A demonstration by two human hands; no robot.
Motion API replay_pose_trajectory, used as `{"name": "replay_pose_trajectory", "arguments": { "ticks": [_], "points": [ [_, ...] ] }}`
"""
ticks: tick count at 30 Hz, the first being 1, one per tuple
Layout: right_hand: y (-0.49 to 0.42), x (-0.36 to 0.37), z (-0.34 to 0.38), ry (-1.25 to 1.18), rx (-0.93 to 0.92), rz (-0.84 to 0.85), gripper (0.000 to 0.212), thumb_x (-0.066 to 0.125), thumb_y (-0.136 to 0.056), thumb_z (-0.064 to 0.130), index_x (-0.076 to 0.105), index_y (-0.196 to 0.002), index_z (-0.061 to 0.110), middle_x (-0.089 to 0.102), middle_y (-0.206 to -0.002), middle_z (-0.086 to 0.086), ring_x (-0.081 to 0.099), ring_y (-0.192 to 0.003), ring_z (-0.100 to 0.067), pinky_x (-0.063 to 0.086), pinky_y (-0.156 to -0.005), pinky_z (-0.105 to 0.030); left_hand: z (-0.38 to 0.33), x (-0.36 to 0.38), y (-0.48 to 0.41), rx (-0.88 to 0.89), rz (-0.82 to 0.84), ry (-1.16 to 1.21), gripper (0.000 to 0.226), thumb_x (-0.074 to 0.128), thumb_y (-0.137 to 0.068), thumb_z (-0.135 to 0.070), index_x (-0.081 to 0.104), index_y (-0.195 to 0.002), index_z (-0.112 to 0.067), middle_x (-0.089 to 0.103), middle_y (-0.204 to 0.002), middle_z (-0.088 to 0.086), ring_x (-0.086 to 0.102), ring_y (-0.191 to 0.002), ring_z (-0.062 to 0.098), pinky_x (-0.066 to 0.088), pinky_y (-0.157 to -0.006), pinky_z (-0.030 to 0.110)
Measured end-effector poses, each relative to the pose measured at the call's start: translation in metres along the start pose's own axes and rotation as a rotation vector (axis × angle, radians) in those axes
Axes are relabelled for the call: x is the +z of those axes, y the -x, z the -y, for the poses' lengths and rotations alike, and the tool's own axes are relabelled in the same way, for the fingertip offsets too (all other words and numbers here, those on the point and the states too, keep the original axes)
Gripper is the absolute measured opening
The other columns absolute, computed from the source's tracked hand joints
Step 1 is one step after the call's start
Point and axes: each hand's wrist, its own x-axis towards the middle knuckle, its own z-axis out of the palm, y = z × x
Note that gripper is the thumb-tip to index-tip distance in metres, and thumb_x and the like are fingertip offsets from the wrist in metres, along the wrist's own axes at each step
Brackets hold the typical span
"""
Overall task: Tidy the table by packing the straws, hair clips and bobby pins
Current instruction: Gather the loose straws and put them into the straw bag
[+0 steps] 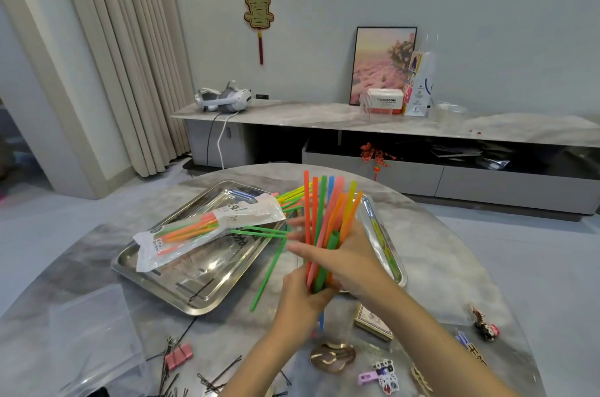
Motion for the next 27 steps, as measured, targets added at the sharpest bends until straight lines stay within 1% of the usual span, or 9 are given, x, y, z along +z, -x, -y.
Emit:
{"name": "replay_pose_trajectory", "arguments": {
  "ticks": [3, 5, 8, 12, 14, 19, 21, 24, 27],
  "points": [
    [0.002, -0.001, 0.012, -0.003, -0.170, -0.042, 0.093, 0.082, -0.067, 0.001, 0.033, -0.139, 0.033, 0.063, -0.121, 0.001, 0.069, -0.098, -0.015, 0.056, -0.087, -0.033, -0.005, 0.001, 0.006, -0.009, -0.010, 0.070, 0.028, 0.081, -0.061, -0.021, 0.058, -0.066, -0.006, 0.060, -0.057, 0.004, 0.053, -0.055, 0.014, 0.042, -0.054, 0.027],
    [0.003, -0.001, 0.023, 0.035, -0.328, -0.078, 0.101, 0.082, -0.069, 0.006, 0.023, -0.140, 0.047, 0.054, -0.131, 0.004, 0.068, -0.101, -0.016, 0.055, -0.087, -0.031, -0.007, 0.003, 0.009, -0.010, -0.022, 0.094, 0.025, 0.082, -0.065, -0.008, 0.058, -0.061, -0.011, 0.061, -0.052, -0.003, 0.053, -0.050, 0.007, 0.042, -0.052, 0.021],
    [0.001, 0.001, 0.034, 0.172, -0.512, -0.097, 0.089, 0.075, -0.079, 0.006, 0.023, -0.140, 0.045, 0.049, -0.135, 0.007, 0.067, -0.098, -0.012, 0.055, -0.080, -0.025, -0.014, 0.008, 0.011, 0.010, -0.049, 0.114, 0.033, 0.078, -0.066, 0.007, 0.054, -0.057, -0.016, 0.057, -0.045, -0.009, 0.047, -0.043, -0.004, 0.038, -0.047, 0.012],
    [-0.004, 0.006, 0.026, 0.441, -0.578, -0.094, 0.033, 0.063, -0.088, 0.004, 0.060, -0.116, 0.021, 0.058, -0.113, 0.002, 0.064, -0.090, -0.006, 0.051, -0.081, -0.025, -0.025, 0.012, 0.010, 0.067, -0.123, 0.176, 0.025, 0.070, -0.057, 0.002, 0.051, -0.058, -0.014, 0.052, -0.045, -0.007, 0.038, -0.045, 0.000, 0.034, -0.043, 0.014],
    [-0.002, 0.006, 0.022, 0.433, -0.547, -0.106, 0.027, 0.065, -0.086, 0.004, 0.061, -0.108, 0.019, 0.064, -0.102, 0.003, 0.065, -0.087, -0.005, 0.052, -0.080, -0.028, -0.027, 0.012, 0.008, 0.091, -0.141, 0.185, 0.020, 0.063, -0.056, 0.001, 0.055, -0.062, -0.016, 0.058, -0.049, -0.007, 0.044, -0.048, -0.002, 0.038, -0.045, 0.015],
    [0.002, 0.001, 0.014, 0.121, -0.375, -0.106, 0.114, 0.088, -0.058, 0.003, 0.017, -0.141, 0.037, 0.059, -0.127, -0.002, 0.063, -0.108, -0.005, 0.048, -0.094, -0.022, -0.022, 0.012, 0.007, 0.050, -0.134, 0.168, 0.025, 0.058, -0.053, 0.000, 0.061, -0.068, -0.020, 0.065, -0.055, -0.010, 0.055, -0.056, -0.004, 0.043, -0.050, 0.018],
    [0.001, 0.000, -0.001, 0.137, -0.225, -0.041, 0.100, 0.090, -0.057, 0.019, 0.033, -0.136, 0.042, 0.066, -0.119, 0.003, 0.060, -0.114, -0.006, 0.049, -0.098, -0.035, -0.019, 0.011, 0.007, 0.016, -0.131, 0.132, 0.025, 0.055, -0.052, 0.000, 0.061, -0.061, -0.022, 0.064, -0.053, -0.007, 0.057, -0.054, -0.002, 0.044, -0.049, 0.019],
    [0.003, -0.003, -0.010, 0.153, -0.027, 0.012, 0.039, 0.081, -0.067, 0.038, 0.072, -0.102, 0.023, 0.074, -0.100, 0.000, 0.067, -0.098, -0.006, 0.051, -0.093, -0.043, -0.018, 0.009, 0.008, -0.017, -0.097, 0.080, 0.027, 0.059, -0.062, 0.009, 0.062, -0.066, -0.018, 0.065, -0.054, -0.005, 0.062, -0.057, 0.003, 0.047, -0.051, 0.021],
    [0.005, -0.005, -0.019, 0.018, 0.019, 0.042, 0.063, 0.078, -0.056, 0.058, 0.070, -0.096, 0.010, 0.072, -0.097, -0.013, 0.069, -0.096, -0.016, 0.054, -0.084, -0.040, -0.019, 0.008, 0.005, -0.062, -0.081, 0.063, 0.030, 0.055, -0.074, 0.020, 0.065, -0.081, -0.008, 0.067, -0.058, -0.008, 0.066, -0.064, 0.002, 0.047, -0.057, 0.015]
  ]
}}
